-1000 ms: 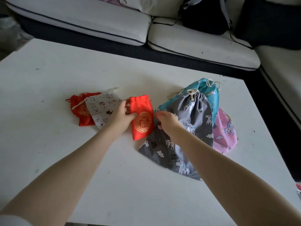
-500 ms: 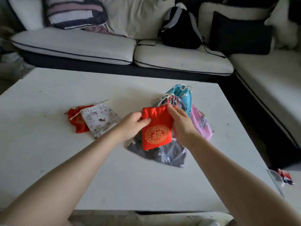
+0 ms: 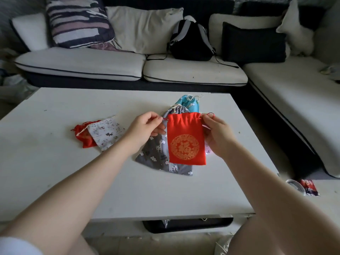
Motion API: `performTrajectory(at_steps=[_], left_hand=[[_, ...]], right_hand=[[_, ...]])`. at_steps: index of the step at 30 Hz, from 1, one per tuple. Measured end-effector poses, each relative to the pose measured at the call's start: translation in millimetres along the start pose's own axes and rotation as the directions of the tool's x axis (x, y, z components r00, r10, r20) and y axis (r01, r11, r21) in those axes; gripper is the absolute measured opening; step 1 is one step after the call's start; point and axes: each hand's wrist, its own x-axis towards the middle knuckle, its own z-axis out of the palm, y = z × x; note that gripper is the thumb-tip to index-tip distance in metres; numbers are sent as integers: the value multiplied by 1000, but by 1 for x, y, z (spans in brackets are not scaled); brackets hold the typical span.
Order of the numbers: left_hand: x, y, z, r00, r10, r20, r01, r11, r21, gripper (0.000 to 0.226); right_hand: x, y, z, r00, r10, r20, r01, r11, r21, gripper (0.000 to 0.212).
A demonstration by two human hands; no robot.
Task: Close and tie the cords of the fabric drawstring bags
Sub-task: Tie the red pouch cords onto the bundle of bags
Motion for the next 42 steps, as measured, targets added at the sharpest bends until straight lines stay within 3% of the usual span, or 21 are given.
performTrajectory(at_steps=[4, 6, 8, 11, 13, 16, 22, 27, 29, 32, 35, 37, 42], left_hand=[[-3, 5, 9, 999, 32, -41, -33, 999, -20, 20], [-2, 7, 13, 997, -6, -79, -2, 994, -108, 19], [-3, 8, 18, 997, -53, -60, 40, 979, -198, 17], [-5, 6, 27, 999, -50, -1, 49, 983, -175, 5], [-8, 7, 32, 996, -83, 35, 88, 982, -168, 18], [-7, 9, 36, 993, -111, 40, 115, 988, -103, 42], [-9, 9, 37, 988, -149, 43, 150, 989, -21, 5], [-6, 7, 34, 988, -133, -76, 124, 986, -114, 12], [-5, 6, 35, 992, -100, -81, 88, 986, -141, 12], [-3, 5, 36, 991, -76, -107, 53, 978, -202, 18], [-2, 4, 36, 989, -75, -129, 41, 968, -248, 21], [-2, 4, 35, 990, -80, -120, 37, 943, -331, 19], [-4, 3, 36, 988, -111, -104, 53, 891, -450, 19]], right_hand=[[-4, -2, -2, 999, 7, -39, -4, 997, 77, 28], [-4, -1, -2, 996, 37, -86, -26, 993, 118, 28], [-7, -3, -1, 993, 49, -110, -34, 991, 128, 29], [-10, -3, 1, 991, 78, -111, -64, 990, 127, 27], [-11, -2, 3, 989, 90, -114, -83, 994, 64, 25], [-12, -1, 2, 995, 80, -63, -79, 997, 13, 24], [-16, -2, -1, 1000, -24, 10, 24, 1000, -12, 19], [-16, -5, -9, 988, -108, 113, 90, 984, 152, 25], [-17, -4, -8, 986, -73, 147, 57, 992, 111, 28], [-18, -4, -4, 987, -45, 152, 59, 994, -94, 29], [-18, -4, -4, 980, -96, 172, 160, 899, -409, 31], [-18, -1, -6, 962, -175, 210, 269, 745, -610, 36], [-12, 7, -5, 875, -376, 305, 460, 445, -768, 31]])
